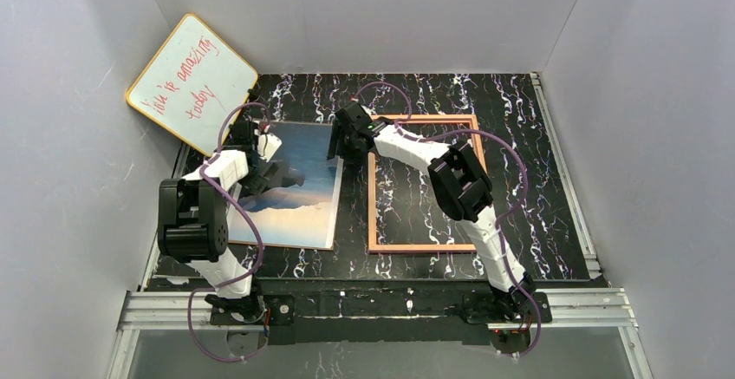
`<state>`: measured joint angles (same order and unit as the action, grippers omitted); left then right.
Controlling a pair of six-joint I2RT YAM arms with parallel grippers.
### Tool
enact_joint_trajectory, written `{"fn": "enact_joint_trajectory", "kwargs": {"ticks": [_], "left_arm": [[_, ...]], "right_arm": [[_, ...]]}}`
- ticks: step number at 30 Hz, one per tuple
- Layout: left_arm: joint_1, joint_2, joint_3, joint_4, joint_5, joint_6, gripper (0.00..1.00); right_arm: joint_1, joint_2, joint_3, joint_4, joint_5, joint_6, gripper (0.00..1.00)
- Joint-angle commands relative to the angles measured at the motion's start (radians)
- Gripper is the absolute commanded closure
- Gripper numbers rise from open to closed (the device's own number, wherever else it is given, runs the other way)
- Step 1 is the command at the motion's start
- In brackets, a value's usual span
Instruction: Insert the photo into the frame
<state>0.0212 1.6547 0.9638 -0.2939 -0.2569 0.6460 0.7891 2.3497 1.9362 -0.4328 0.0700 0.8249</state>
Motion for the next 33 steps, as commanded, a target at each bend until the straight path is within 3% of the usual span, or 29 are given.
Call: {"fn": "enact_joint_trajectory", "kwargs": {"ticks": [1, 19, 33], "left_arm": [[-0.048, 0.075, -0.050, -0.049, 0.083, -0.032, 0.15], [-0.063, 0.080, -0.082, -0.017, 0.069, -0.007, 0.14], [-0.063, 0.072, -0.081, -0.038, 0.091, 0.005, 0.14]], "right_arm": [[-0.002, 0.029, 0.026, 0.059, -0.087, 0.041, 0.33], [0.052, -0.071, 0.040, 0.131, -0.143, 0.016, 0.36], [0.116, -0.016, 0.189, -0.039, -0.017, -0.132, 0.36]]}}
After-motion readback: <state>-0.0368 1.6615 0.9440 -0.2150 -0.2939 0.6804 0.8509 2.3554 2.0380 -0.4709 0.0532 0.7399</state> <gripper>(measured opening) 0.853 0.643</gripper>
